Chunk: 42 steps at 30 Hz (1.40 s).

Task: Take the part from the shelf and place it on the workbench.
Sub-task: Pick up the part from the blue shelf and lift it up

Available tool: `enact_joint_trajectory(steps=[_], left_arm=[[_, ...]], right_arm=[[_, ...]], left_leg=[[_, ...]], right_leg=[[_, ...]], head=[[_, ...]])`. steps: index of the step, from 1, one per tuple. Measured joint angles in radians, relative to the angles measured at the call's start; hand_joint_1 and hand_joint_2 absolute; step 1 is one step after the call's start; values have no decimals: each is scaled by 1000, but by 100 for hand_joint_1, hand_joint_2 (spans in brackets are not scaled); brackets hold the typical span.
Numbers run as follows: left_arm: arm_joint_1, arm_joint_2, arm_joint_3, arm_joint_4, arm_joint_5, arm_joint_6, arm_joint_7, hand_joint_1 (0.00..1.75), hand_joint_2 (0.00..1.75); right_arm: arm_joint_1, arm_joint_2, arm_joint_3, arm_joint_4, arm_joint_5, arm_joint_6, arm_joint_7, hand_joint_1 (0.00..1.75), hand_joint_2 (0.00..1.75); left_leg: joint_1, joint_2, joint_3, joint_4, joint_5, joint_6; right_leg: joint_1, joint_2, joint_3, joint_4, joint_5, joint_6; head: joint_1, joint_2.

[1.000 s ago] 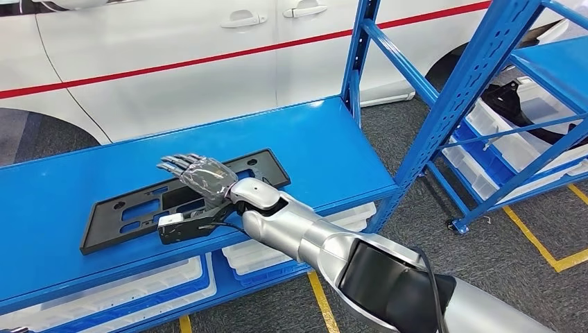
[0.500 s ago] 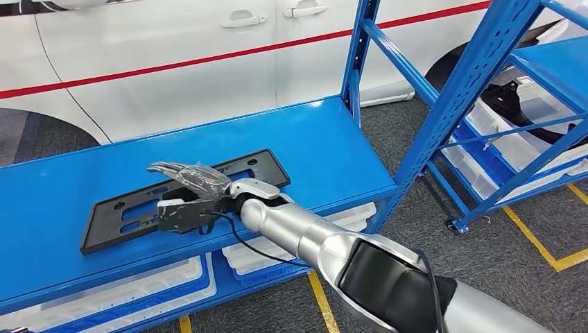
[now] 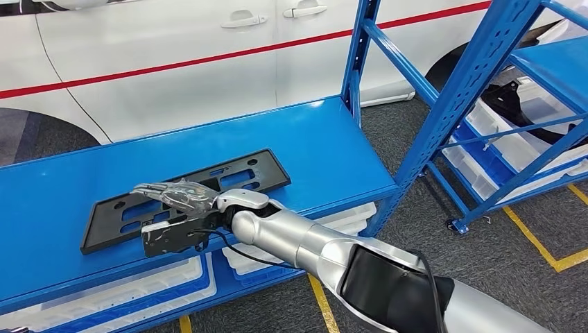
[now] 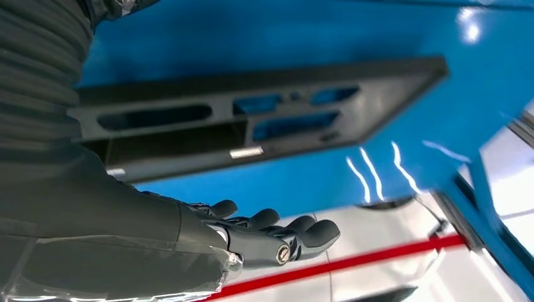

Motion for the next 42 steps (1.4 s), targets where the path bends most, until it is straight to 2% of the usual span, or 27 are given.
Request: enact_joint_trajectory(steps=[16, 24, 33, 37, 42], left_arm=[[2, 0, 1, 0, 7, 1, 2, 0, 0], [2, 0, 1, 0, 7, 5, 0, 0, 0], [2, -1, 0, 0, -2, 10, 0, 0, 0], [3, -2, -1, 0, -5, 12, 0, 0, 0], [3, -3, -2, 0, -7, 12, 0, 0, 0]], right_arm=[[-9, 2, 59, 89, 31, -19, 3, 0, 175], [-10, 10, 134, 142, 155, -112, 53, 0, 175], [-8, 15, 164, 212, 319, -372, 211, 0, 175], [-8, 12, 135, 256, 355, -413, 276, 0, 175], [-8, 3, 109, 294, 370, -427, 289, 0, 175]], left_leg=[[0, 0, 0, 0, 0, 0], [0, 0, 0, 0, 0, 0], [0, 0, 0, 0, 0, 0], [0, 0, 0, 0, 0, 0], [0, 0, 0, 0, 0, 0]], right_leg=[[0, 0, 0, 0, 0, 0], [0, 0, 0, 0, 0, 0], [0, 0, 0, 0, 0, 0], [0, 0, 0, 0, 0, 0], [0, 0, 0, 0, 0, 0]], head=[[0, 0], [0, 0], [0, 0], [0, 0], [0, 0]])
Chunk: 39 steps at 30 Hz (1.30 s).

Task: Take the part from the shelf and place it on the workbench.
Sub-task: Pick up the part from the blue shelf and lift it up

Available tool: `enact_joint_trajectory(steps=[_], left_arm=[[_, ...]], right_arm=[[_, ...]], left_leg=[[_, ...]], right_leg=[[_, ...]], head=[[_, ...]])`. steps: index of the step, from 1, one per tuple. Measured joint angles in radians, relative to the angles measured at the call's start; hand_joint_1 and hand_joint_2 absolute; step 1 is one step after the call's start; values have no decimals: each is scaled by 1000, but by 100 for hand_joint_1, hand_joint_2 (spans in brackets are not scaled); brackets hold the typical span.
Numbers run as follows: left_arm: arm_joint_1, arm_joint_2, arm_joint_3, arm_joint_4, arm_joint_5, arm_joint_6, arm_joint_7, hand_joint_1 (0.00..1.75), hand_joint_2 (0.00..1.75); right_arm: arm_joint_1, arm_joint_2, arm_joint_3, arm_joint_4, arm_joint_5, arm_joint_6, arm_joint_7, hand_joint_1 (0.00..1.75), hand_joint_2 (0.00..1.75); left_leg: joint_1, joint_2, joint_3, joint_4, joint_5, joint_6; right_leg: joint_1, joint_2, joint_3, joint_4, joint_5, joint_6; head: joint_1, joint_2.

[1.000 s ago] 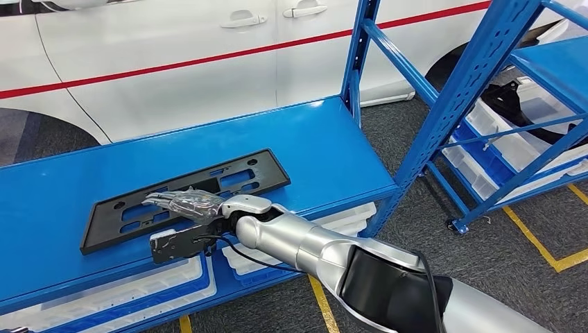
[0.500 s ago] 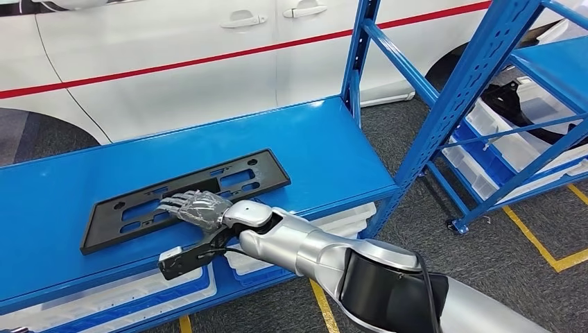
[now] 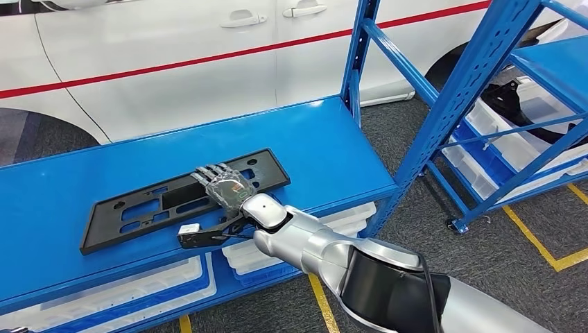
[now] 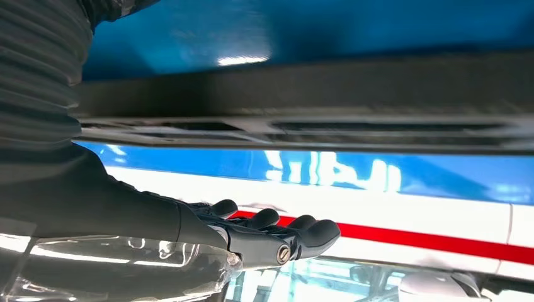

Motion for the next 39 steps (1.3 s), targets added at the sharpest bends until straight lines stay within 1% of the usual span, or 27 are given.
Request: enact_joint_trajectory(steps=[6, 9, 12, 15, 19, 23, 27, 39], left_arm=[[0, -1, 0, 0, 0, 0, 0, 0, 0], [0, -1, 0, 0, 0, 1, 1, 0, 0], [1, -1, -2, 0, -2, 3, 4, 0, 0], [1, -1, -4, 0, -5, 6, 6, 0, 0], [1, -1, -7, 0, -8, 7, 7, 0, 0], [0, -1, -8, 0, -12, 8, 7, 0, 0], [0, -1, -8, 0, -10, 8, 7, 0, 0], [0, -2, -8, 0, -3, 5, 7, 0, 0]], right_arm=[[-1, -2, -8, 17, 3, -5, 2, 0, 175], [0, -3, -16, 23, 21, -19, 33, 0, 175], [3, -13, -38, 36, 56, -61, 79, 0, 175], [6, -29, -76, 49, 72, -88, 85, 0, 175], [8, -41, -138, 57, 80, -91, 87, 175, 175], [20, -53, -174, 65, 91, -64, 102, 175, 175], [35, -62, -190, 70, 93, -62, 103, 175, 175], [29, -69, -219, 70, 104, -59, 85, 175, 175]], left_leg=[[0, 0, 0, 0, 0, 0], [0, 0, 0, 0, 0, 0], [0, 0, 0, 0, 0, 0], [0, 0, 0, 0, 0, 0], [0, 0, 0, 0, 0, 0], [0, 0, 0, 0, 0, 0], [0, 1, 0, 0, 0, 0], [0, 1, 4, 0, 0, 0]], right_leg=[[0, 0, 0, 0, 0, 0], [0, 0, 0, 0, 0, 0], [0, 0, 0, 0, 0, 0], [0, 0, 0, 0, 0, 0], [0, 0, 0, 0, 0, 0], [0, 0, 0, 0, 0, 0], [0, 1, 0, 0, 0, 0], [0, 1, 2, 0, 0, 0]], head=[[0, 0], [0, 0], [0, 0], [0, 0], [0, 0], [0, 0], [0, 0], [0, 0]])
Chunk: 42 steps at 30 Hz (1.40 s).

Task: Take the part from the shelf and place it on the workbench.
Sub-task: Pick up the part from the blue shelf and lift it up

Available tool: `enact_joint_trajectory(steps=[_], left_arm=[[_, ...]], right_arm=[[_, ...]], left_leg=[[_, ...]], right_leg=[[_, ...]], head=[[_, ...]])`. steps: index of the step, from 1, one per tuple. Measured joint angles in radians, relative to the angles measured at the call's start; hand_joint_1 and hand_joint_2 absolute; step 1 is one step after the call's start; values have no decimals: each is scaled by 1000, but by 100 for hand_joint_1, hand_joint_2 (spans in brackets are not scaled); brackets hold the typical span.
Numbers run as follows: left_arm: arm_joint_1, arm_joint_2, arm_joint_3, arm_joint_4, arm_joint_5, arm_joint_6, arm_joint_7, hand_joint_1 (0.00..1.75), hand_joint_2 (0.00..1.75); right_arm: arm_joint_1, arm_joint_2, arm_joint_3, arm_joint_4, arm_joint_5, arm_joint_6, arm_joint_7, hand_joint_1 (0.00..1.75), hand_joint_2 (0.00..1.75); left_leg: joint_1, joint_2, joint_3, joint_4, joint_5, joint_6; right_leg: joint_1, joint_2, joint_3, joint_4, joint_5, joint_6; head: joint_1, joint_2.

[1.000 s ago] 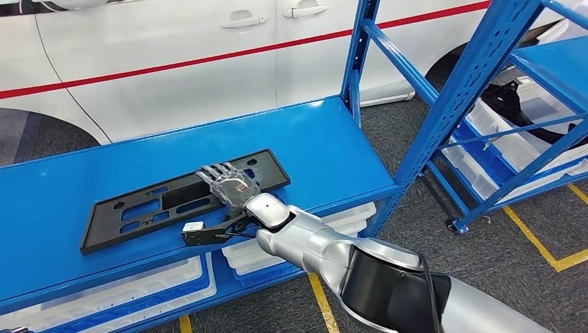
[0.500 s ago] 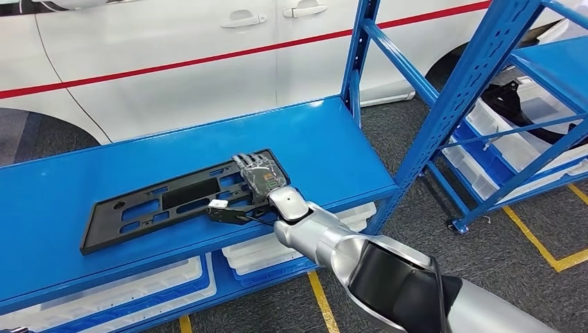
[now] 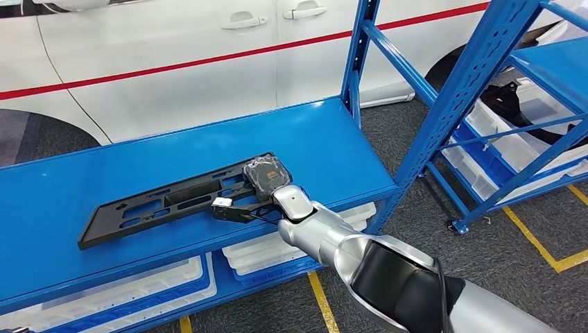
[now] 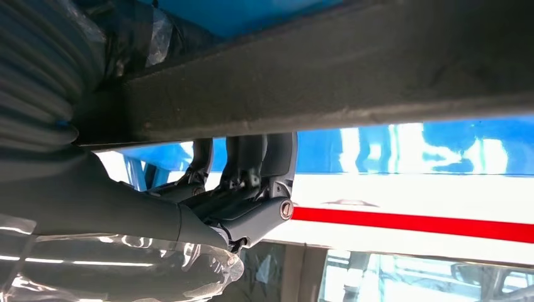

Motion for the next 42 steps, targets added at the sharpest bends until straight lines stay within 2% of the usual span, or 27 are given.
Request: enact_joint_trajectory(steps=[19, 23, 34, 42], left_arm=[[-1, 0, 0, 0, 0, 0, -2, 0, 0], [-1, 0, 0, 0, 0, 0, -2, 0, 175], [-2, 0, 1, 0, 18, -8, -16, 0, 175], [1, 0, 6, 0, 36, 33, -19, 0, 175]], right_arm=[[1, -1, -16, 0, 8, -2, -1, 175, 175], [2, -1, -22, 0, 11, -2, -4, 175, 175], [6, -1, -41, 0, 22, -14, -29, 175, 175], [34, -9, -88, -55, 94, -210, -77, 175, 175]], left_leg=[[0, 0, 1, 0, 0, 0], [0, 0, 1, 0, 0, 0], [0, 0, 1, 0, 0, 0], [0, 0, -2, 0, 0, 0]], right_leg=[[0, 0, 1, 0, 0, 0], [0, 0, 1, 0, 0, 0], [0, 0, 1, 0, 0, 0], [0, 0, -1, 0, 0, 0]], head=[[0, 0], [0, 0], [0, 0], [0, 0]])
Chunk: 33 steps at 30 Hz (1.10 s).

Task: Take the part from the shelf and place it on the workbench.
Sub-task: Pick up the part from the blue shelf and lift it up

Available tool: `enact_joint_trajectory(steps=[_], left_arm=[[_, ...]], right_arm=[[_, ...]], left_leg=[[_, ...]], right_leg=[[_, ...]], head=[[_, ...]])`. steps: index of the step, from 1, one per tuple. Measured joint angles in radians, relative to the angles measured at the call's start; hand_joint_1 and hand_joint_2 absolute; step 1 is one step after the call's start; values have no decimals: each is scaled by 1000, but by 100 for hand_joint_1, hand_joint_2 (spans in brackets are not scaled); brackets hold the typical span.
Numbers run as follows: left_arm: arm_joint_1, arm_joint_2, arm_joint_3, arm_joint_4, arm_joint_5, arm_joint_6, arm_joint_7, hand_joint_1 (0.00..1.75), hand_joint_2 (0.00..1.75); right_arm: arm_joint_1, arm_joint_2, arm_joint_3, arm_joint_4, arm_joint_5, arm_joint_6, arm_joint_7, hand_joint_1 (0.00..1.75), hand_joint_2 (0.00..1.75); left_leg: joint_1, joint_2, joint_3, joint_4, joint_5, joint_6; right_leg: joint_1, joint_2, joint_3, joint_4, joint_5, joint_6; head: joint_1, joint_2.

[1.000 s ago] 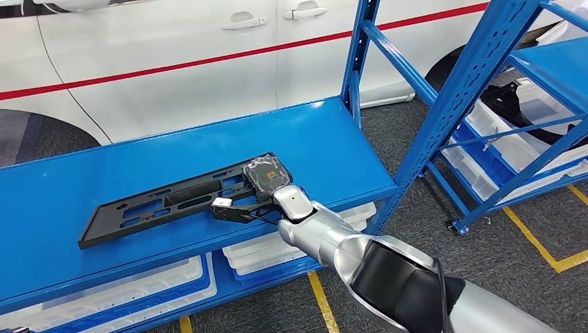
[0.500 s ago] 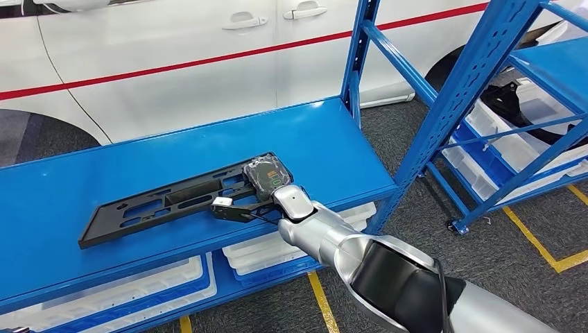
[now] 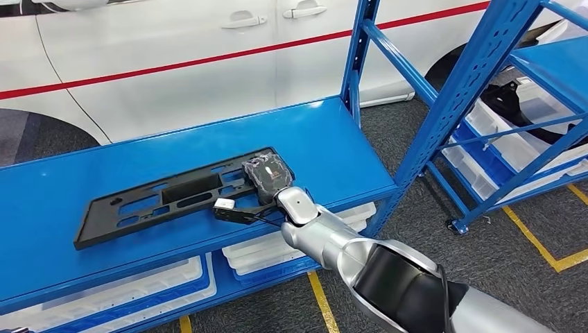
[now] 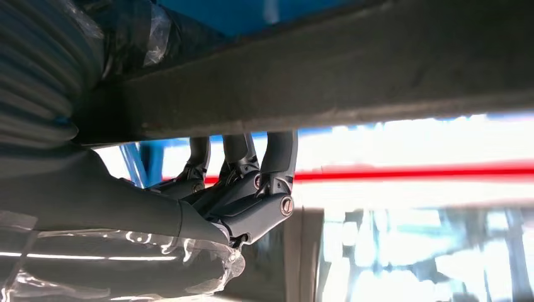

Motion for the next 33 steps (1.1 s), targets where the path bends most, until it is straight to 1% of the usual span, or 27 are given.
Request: enact_joint_trajectory(steps=[2, 4, 6, 7, 8, 9, 10, 11, 12, 13, 14, 15, 17, 18, 19, 20, 22, 23, 24, 25, 26, 27, 28, 29, 30, 31, 33], left_arm=[[1, 0, 1, 0, 2, 6, 0, 0, 175], [1, 2, 1, 0, 3, 13, 0, 0, 175], [1, 4, 1, 0, 3, 19, 0, 0, 175], [1, 4, 1, 0, 3, 20, 0, 0, 175], [1, 4, 1, 0, 3, 21, 0, 0, 175], [0, 4, 1, 0, 2, 21, 0, 0, 175], [-1, 3, 1, 0, 2, 21, 0, 0, 175], [-1, 3, 1, 0, 2, 22, -1, 0, 175], [0, 4, 1, 0, 2, 22, -1, 0, 175], [1, 4, 1, 0, 2, 23, -1, 0, 175], [1, 4, 1, 0, 1, 23, -2, 0, 175], [2, 5, 1, 0, 0, 24, -2, 0, 175], [1, 5, 1, 0, -1, 24, -2, 0, 175], [0, 6, 1, 0, -2, 24, -2, 0, 175], [0, 6, 1, 0, -2, 24, -2, 0, 175], [-1, 7, 1, 0, -2, 24, -2, 0, 175], [1, 7, 1, 0, -2, 24, -2, 0, 175], [2, 7, 1, 0, -2, 24, -2, 0, 175], [3, 7, 1, 0, -2, 24, -2, 0, 175], [3, 8, 1, 0, -2, 24, -2, 0, 175], [3, 8, 1, 0, -2, 23, -2, 0, 175], [2, 8, 0, 0, -2, 24, -2, 0, 175], [1, 8, 1, 0, -2, 24, -2, 0, 175], [1, 9, 0, 0, -2, 24, -1, 0, 175], [1, 9, 0, 0, -1, 24, 0, 0, 175], [1, 9, 1, 0, 0, 24, 1, 0, 175], [-2, 12, 1, 0, 3, 25, 4, 0, 175]], right_arm=[[5, -6, -19, -43, 32, -28, -5, 175, 175], [10, -13, -39, -87, 68, -43, -10, 175, 175], [17, -19, -54, -129, 101, -55, -13, 175, 175], [22, -23, -59, -148, 115, -64, -13, 175, 175], [27, -28, -64, -164, 128, -72, -13, 175, 175], [33, -33, -67, -177, 140, -80, -11, 175, 175], [41, -38, -70, -189, 152, -85, -8, 175, 175], [50, -43, -74, -200, 164, -87, -4, 175, 175], [63, -48, -79, -211, 176, -88, 0, 175, 175], [78, -53, -85, -222, 187, -89, 3, 175, 175], [92, -58, -93, -234, 197, -89, 2, 175, 175], [104, -62, -101, -245, 203, -89, -2, 175, 175], [116, -66, -118, -265, 211, -89, -11, 175, 175], [119, -66, -126, -274, 213, -89, -14, 175, 175], [121, -67, -133, -281, 215, -89, -14, 175, 175], [124, -68, -139, -288, 216, -89, -14, 175, 175], [128, -69, -148, -297, 217, -89, -13, 175, 175], [129, -69, -150, -301, 217, -89, -14, 175, 175], [130, -69, -153, -304, 217, -89, -14, 175, 175], [131, -69, -156, -307, 217, -89, -14, 175, 175], [132, -69, -158, -309, 217, -89, -14, 175, 175], [133, -69, -160, -311, 216, -89, -16, 175, 175], [135, -69, -162, -311, 212, -89, -20, 175, 175], [137, -69, -165, -312, 206, -89, -27, 175, 175], [140, -69, -167, -312, 196, -89, -37, 175, 175], [142, -69, -171, -313, 184, -89, -47, 175, 175], [146, -69, -180, -319, 154, -88, -65, 175, 175]], left_leg=[[0, 0, -1, 1, 0, 0], [-3, -1, -2, 4, -2, 5], [-5, 0, -2, 2, 1, 13], [-2, 2, 1, -7, 7, 17], [1, 4, 4, -16, 14, 22], [4, 6, 5, -26, 20, 26], [6, 8, 5, -29, 24, 29], [7, 8, 3, -29, 25, 30], [7, 8, 0, -27, 25, 30], [7, 8, -3, -23, 25, 30], [8, 8, -6, -19, 25, 29], [9, 8, -9, -13, 24, 27], [10, 8, -20, 2, 21, 17], [9, 8, -25, 8, 20, 10], [8, 7, -30, 13, 22, 3], [7, 7, -33, 14, 25, -5], [8, 6, -40, 17, 29, -19], [10, 5, -47, 28, 14, -25], [11, 6, -59, 57, -15, -30], [12, 6, -75, 103, -57, -33], [12, 6, -94, 164, -103, -36], [12, 6, -109, 225, -140, -38], [12, 6, -114, 269, -159, -38], [12, 6, -105, 284, -158, -37], [12, 6, -77, 262, -140, -34], [11, 6, -33, 208, -116, -28], [4, 5, 63, 69, -95, -15]], right_leg=[[0, 0, -1, -1, 0, 0], [-4, 0, 0, -4, 2, 6], [-7, 1, 1, -8, 6, 15], [-6, 1, 1, -6, 2, 17], [-4, 1, -4, 7, -11, 19], [-3, 1, -18, 39, -36, 19], [-3, 0, -41, 92, -71, 19], [-2, -1, -72, 160, -106, 19], [-3, -1, -100, 223, -130, 20], [-4, -1, -118, 264, -136, 22], [-6, -1, -119, 266, -121, 23], [-9, -2, -100, 228, -89, 24], [-13, -5, -41, 101, -30, 25], [-11, -4, -22, 59, -13, 21], [-9, -3, -16, 39, -9, 16], [-6, -1, -20, 40, -6, 8], [-7, -1, -30, 35, 2, -9], [-8, -2, -36, 34, 9, -19], [-9, -3, -43, 31, 18, -28], [-9, -3, -52, 30, 26, -35], [-7, -4, -62, 29, 34, -39], [-5, -4, -73, 30, 42, -40], [-3, -4, -85, 32, 50, -41], [-1, -4, -97, 33, 58, -41], [1, -4, -108, 34, 66, -40], [2, -4, -117, 35, 73, -39], [4, -4, -130, 34, 89, -32]], head=[[0, 0], [0, 0], [0, 0], [0, 0], [0, 0], [1, 0], [1, 0], [1, 0], [1, 0], [2, 0], [2, 0], [2, 0], [2, 0], [1, 0], [1, 0], [1, 0], [1, 0], [1, 0], [1, 0], [1, 0], [1, 0], [1, 0], [1, 0], [1, 0], [1, 0], [1, 0], [1, 0]])
